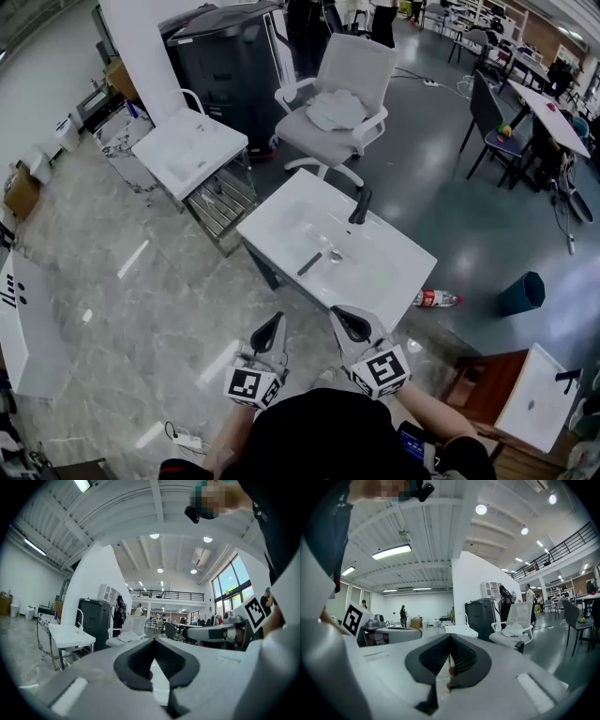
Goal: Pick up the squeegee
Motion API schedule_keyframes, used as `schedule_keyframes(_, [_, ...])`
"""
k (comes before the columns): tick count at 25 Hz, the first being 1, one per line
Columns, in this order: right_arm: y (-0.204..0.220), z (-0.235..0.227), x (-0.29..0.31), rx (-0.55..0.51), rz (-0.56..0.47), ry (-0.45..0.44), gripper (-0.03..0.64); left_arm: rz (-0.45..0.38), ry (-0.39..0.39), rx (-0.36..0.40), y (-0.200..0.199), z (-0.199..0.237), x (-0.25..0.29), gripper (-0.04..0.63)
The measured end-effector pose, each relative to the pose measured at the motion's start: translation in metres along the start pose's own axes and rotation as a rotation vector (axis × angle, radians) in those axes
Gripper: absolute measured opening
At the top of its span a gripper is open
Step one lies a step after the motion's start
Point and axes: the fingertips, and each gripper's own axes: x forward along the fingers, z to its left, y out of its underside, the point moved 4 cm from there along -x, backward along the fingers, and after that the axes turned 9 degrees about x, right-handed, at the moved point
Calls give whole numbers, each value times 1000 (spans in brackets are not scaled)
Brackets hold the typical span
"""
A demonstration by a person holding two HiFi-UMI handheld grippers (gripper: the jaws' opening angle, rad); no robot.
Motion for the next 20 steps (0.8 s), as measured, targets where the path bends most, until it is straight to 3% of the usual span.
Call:
schedule_keyframes(6, [3,-25,8,-40,18,61,3,0,49,-13,3,10,41,2])
schedule_keyframes(20, [-22,-93,46,34,-55,407,2,54,299,-15,24,63,173,2])
